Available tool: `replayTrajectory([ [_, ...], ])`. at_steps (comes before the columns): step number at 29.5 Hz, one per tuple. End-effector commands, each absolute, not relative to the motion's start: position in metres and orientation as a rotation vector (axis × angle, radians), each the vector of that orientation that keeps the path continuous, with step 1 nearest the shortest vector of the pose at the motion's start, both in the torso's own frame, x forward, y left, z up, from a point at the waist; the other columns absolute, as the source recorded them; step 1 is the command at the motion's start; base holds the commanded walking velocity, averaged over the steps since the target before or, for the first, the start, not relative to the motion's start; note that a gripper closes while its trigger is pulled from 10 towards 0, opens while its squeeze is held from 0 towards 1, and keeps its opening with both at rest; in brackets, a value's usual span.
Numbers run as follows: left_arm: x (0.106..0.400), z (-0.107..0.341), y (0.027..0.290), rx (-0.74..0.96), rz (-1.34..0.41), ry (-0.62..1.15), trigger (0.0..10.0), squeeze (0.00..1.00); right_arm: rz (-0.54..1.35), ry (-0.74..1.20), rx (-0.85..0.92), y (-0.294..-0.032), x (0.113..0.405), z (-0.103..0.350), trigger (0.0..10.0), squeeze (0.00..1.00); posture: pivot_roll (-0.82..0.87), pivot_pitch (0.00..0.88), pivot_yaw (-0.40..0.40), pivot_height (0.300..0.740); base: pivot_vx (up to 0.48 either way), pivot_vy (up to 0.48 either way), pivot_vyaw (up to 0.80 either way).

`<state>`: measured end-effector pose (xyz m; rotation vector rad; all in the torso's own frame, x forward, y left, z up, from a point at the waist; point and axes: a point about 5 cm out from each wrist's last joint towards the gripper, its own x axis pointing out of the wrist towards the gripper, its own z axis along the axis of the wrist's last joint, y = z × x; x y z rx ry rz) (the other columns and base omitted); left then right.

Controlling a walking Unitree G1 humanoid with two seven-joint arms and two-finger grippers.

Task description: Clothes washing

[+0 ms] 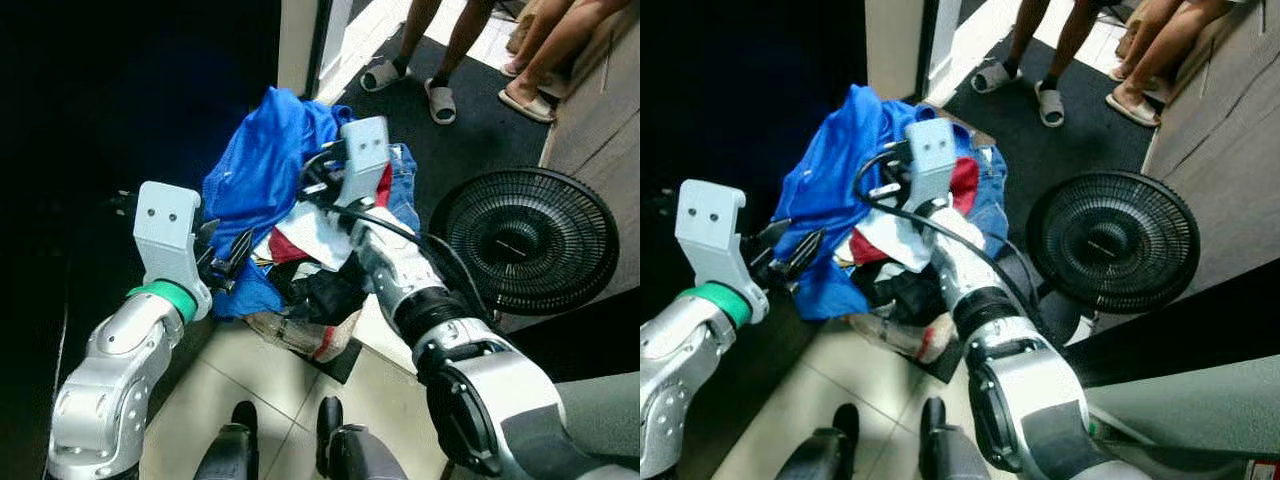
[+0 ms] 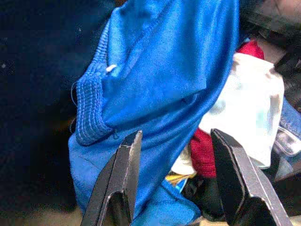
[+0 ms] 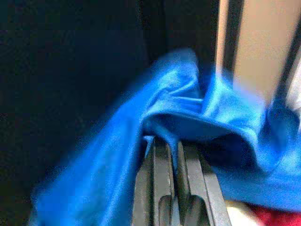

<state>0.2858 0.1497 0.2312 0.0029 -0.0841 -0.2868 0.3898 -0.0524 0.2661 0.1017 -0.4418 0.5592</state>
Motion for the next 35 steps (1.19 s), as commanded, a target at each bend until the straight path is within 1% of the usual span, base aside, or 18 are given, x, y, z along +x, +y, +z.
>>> replayTrajectory([
  [1, 0.289, 0.224, 0.143, -0.011, -0.312, -0.068, 10.0, 0.0, 0.541, -0.574, 0.106, -0.072, 0.377, 0.291, 0.0, 0.0, 0.09, 0.286, -0.06, 0.74, 0.0, 0.0, 0.0],
  [3, 0.293, 0.224, 0.14, -0.016, -0.324, -0.071, 10.0, 0.0, 0.528, -0.64, 0.099, -0.085, 0.364, 0.305, 0.0, 0.0, 0.08, 0.274, -0.053, 0.74, 0.0, 0.0, 0.0],
  [4, 0.293, 0.224, 0.14, -0.016, -0.324, -0.071, 10.0, 0.0, 0.528, -0.64, 0.099, -0.085, 0.364, 0.305, 0.0, 0.0, 0.08, 0.274, -0.053, 0.74, 0.0, 0.0, 0.0],
  [5, 0.297, 0.224, 0.138, -0.018, -0.336, -0.073, 10.0, 0.0, 0.493, -0.671, 0.087, -0.095, 0.358, 0.311, 10.0, 0.0, 0.05, 0.231, -0.024, 0.74, 0.0, 0.0, 0.0],
  [9, 0.309, 0.226, 0.13, -0.022, -0.38, -0.086, 10.0, 0.0, 0.38, -0.747, 0.032, -0.125, 0.338, 0.323, 10.0, 0.0, 0.02, 0.186, 0.014, 0.74, 0.0, 0.0, 0.0],
  [12, 0.311, 0.227, 0.128, -0.022, -0.389, -0.089, 10.0, 0.0, 0.344, -0.761, 0.027, -0.132, 0.334, 0.326, 10.0, 0.0, 0.02, 0.166, 0.028, 0.74, 0.0, 0.0, 0.0],
  [13, 0.314, 0.228, 0.124, -0.021, -0.408, -0.093, 10.0, 0.0, 0.259, -0.774, 0.006, -0.145, 0.328, 0.327, 10.0, 0.0, 0.01, 0.144, 0.043, 0.74, 0.0, 0.0, 0.0],
  [14, 0.314, 0.228, 0.124, -0.021, -0.408, -0.093, 10.0, 0.0, 0.259, -0.774, 0.006, -0.145, 0.328, 0.327, 10.0, 0.0, 0.01, 0.144, 0.043, 0.74, 0.0, 0.0, 0.0],
  [16, 0.315, 0.228, 0.121, -0.017, -0.419, -0.096, 10.0, 0.0, 0.156, -0.756, -0.018, -0.162, 0.316, 0.324, 10.0, 0.0, 0.01, 0.13, 0.051, 0.74, 0.0, 0.0, 0.0],
  [17, 0.315, 0.228, 0.121, -0.017, -0.419, -0.096, 10.0, 0.0, 0.156, -0.756, -0.018, -0.162, 0.316, 0.324, 10.0, 0.0, 0.01, 0.13, 0.051, 0.74, 0.0, 0.0, 0.0],
  [19, 0.318, 0.226, 0.121, -0.022, -0.416, -0.095, 10.0, 0.0, 0.075, -0.688, -0.036, -0.176, 0.31, 0.304, 10.0, 0.0, 0.0, 0.083, 0.07, 0.74, 0.0, 0.0, 0.0],
  [21, 0.319, 0.226, 0.123, -0.027, -0.41, -0.098, 10.0, 0.0, 0.04, -0.649, -0.042, -0.182, 0.307, 0.292, 10.0, 0.0, 0.0, 0.083, 0.07, 0.74, 0.0, 0.0, 0.0],
  [23, 0.324, 0.229, 0.129, -0.045, -0.373, -0.114, 10.0, 0.0, -0.034, -0.597, -0.061, -0.19, 0.305, 0.275, 10.0, 0.0, 0.0, 0.041, 0.077, 0.74, 0.0, 0.0, 0.0],
  [26, 0.325, 0.23, 0.131, -0.052, -0.363, -0.121, 10.0, 0.0, -0.049, -0.591, -0.063, -0.192, 0.304, 0.273, 10.0, 0.0, 0.0, 0.041, 0.077, 0.74, 0.0, 0.0, 0.0],
  [27, 0.328, 0.238, 0.136, -0.059, -0.341, -0.151, 10.0, 0.0, -0.058, -0.609, -0.066, -0.192, 0.306, 0.277, 10.0, 0.0, 0.0, 0.0, 0.088, 0.74, 0.0, 0.0, 0.0],
  [29, 0.331, 0.245, 0.139, -0.063, -0.327, -0.181, 10.0, 0.0, -0.061, -0.63, -0.062, -0.192, 0.308, 0.282, 10.0, 0.0, 0.0, 0.0, 0.086, 0.74, 0.0, 0.0, 0.0],
  [31, 0.337, 0.278, 0.146, -0.038, -0.299, -0.297, 10.0, 0.0, -0.046, -0.667, -0.047, -0.185, 0.319, 0.295, 10.0, 0.0, 0.01, 0.0, 0.079, 0.74, 0.0, 0.0, 0.0],
  [35, 0.337, 0.295, 0.151, -0.031, -0.279, -0.359, 10.0, 0.0, -0.021, -0.655, -0.027, -0.178, 0.324, 0.294, 10.0, 0.0, 0.02, 0.0, 0.072, 0.74, 0.0, 0.0, 0.0],
])
